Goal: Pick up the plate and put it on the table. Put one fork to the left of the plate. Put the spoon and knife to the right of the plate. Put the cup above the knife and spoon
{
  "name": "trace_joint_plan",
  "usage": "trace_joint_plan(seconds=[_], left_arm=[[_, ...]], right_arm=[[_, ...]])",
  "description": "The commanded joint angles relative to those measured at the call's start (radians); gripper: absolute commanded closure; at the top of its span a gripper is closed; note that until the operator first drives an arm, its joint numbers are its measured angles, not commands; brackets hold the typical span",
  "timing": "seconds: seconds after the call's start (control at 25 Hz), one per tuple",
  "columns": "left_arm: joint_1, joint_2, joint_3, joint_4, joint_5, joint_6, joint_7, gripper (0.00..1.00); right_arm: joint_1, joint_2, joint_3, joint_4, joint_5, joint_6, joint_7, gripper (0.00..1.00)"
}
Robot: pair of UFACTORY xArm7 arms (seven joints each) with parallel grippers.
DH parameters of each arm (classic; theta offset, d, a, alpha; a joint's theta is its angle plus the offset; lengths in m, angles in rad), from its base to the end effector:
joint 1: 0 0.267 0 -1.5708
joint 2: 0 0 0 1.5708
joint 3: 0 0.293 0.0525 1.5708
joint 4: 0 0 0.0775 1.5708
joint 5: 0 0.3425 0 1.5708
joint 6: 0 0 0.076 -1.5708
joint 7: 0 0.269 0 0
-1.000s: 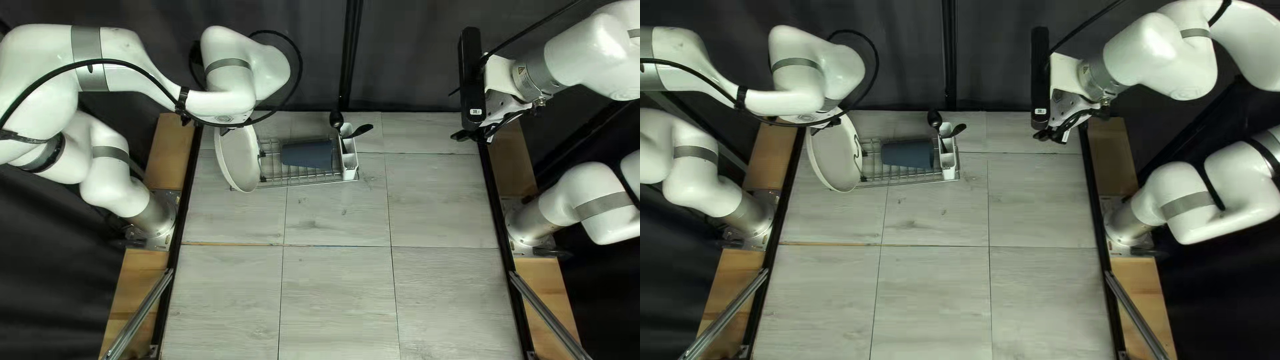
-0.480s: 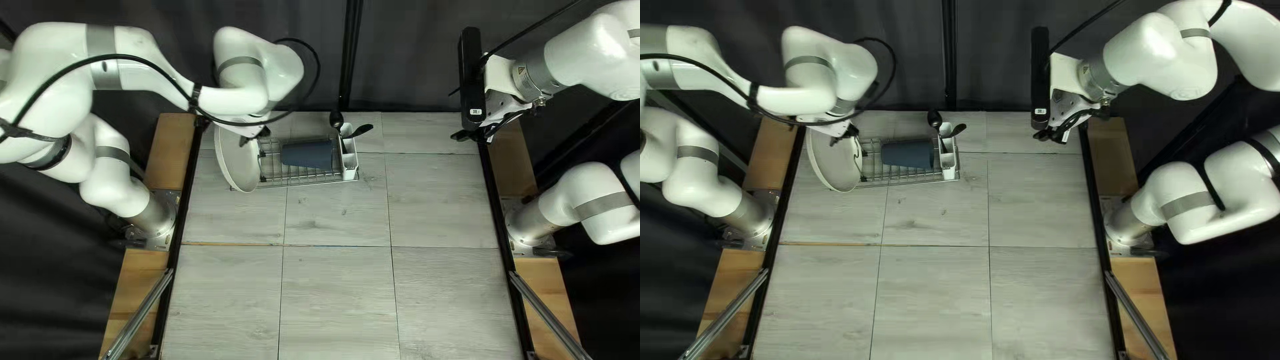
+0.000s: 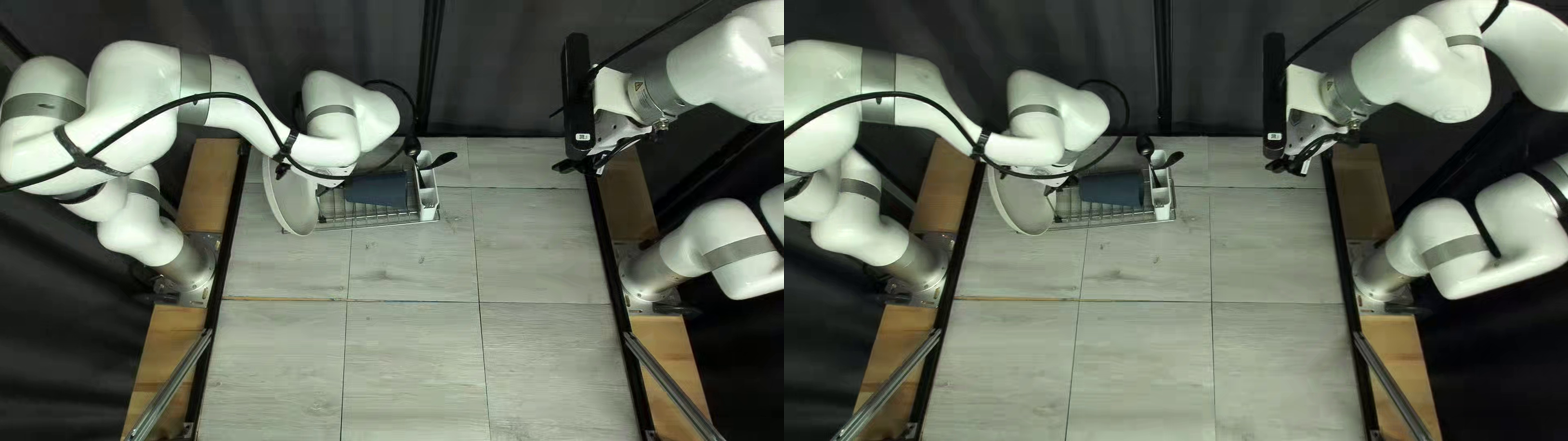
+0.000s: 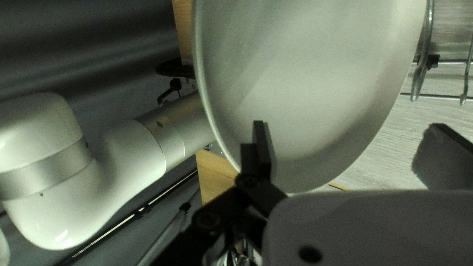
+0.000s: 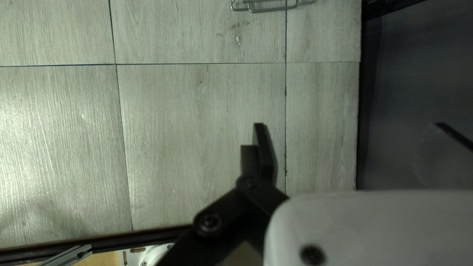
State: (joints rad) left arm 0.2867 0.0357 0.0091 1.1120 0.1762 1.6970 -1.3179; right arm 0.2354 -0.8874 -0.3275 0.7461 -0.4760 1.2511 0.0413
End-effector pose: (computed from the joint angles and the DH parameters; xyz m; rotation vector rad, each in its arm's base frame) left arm 0.2810 0.1363 0.2044 -1.8426 -1.8593 0.6152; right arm 0.3187 -0.1252 0.3573 2.8827 0.0090 0.5251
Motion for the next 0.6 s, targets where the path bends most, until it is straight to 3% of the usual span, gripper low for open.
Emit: trace_joint_plan(seconds=[0.04,0.6], left_arm=[[-0.003,-0.029,-0.002,0.005,0.008,0.026,-0.024,0.00],[0.008,-0.041,0.009,-0.009,-0.012,0.010,-0.015,0.00]], right_arm=[[0.000,0.000,0.000,0.000,0.000,0.000,0.000,0.00],[0.000,0.000,0.000,0.000,0.000,0.000,0.000,0.00]])
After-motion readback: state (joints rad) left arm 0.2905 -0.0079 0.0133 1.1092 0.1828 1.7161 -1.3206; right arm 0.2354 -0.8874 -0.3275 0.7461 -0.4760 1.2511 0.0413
